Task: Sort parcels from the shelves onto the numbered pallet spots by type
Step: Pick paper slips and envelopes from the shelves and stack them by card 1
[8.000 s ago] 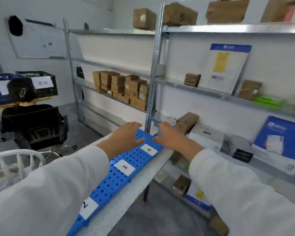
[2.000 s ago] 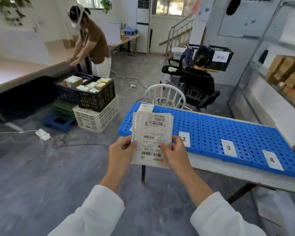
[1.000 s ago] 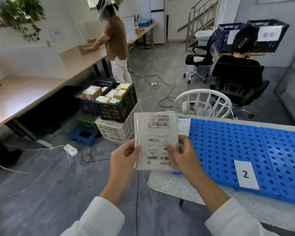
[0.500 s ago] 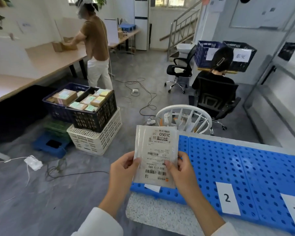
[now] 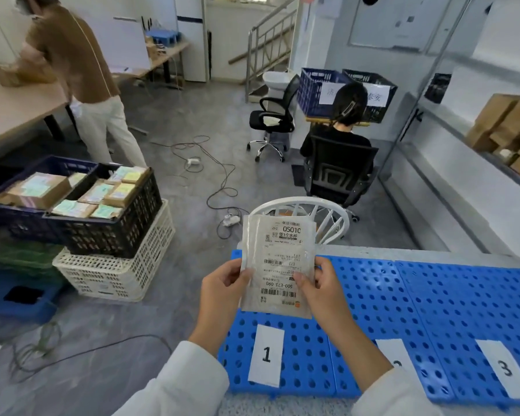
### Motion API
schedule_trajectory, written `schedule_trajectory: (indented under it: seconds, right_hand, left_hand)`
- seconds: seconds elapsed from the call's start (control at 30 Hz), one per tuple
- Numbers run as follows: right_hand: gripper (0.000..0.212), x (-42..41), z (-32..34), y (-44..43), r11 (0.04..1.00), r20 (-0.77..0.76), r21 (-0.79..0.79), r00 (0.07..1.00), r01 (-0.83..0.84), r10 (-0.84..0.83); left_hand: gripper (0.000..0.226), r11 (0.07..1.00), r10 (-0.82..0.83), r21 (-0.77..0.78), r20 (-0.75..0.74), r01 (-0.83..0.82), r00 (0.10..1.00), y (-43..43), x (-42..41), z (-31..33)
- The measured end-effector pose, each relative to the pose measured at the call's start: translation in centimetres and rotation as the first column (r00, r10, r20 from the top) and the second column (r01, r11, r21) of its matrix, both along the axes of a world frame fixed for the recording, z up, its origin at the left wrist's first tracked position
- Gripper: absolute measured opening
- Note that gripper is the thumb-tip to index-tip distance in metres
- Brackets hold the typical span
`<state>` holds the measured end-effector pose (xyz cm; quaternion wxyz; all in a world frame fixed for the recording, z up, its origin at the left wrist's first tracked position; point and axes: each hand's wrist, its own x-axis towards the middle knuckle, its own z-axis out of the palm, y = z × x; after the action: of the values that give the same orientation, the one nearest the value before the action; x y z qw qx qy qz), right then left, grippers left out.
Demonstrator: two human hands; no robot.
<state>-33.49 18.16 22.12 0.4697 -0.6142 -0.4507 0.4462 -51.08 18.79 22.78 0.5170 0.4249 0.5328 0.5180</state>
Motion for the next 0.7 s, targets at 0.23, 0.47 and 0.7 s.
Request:
schedule_trajectory:
  seconds: [0.23,0.47,0.7]
  right_hand:
    - [0.022,-0.6,-2.5,4.6,0.996,0.081,-0.068,0.995,0.063,-0.058]
    - [0.022,-0.4,-4.9,9.0,0.988,0.186,-0.128,0.980,0.089,-0.064]
    - [0.025,1.4,-7.1,12.9,0.979,0.190,-0.185,0.981,0.083,-0.047]
  left_hand:
    - [0.013,0.993,-0.108,-0.060,-0.028,0.106,0.994,5.8,-1.2,-3.8]
    - [0.012,0.984,-0.141,-0.119,-0.064,0.133,0.988,10.3,-1.1,-7.4]
    - [0.012,0.976,-0.151,-0.172,-0.098,0.133,0.984,14.1,0.7,-9.9]
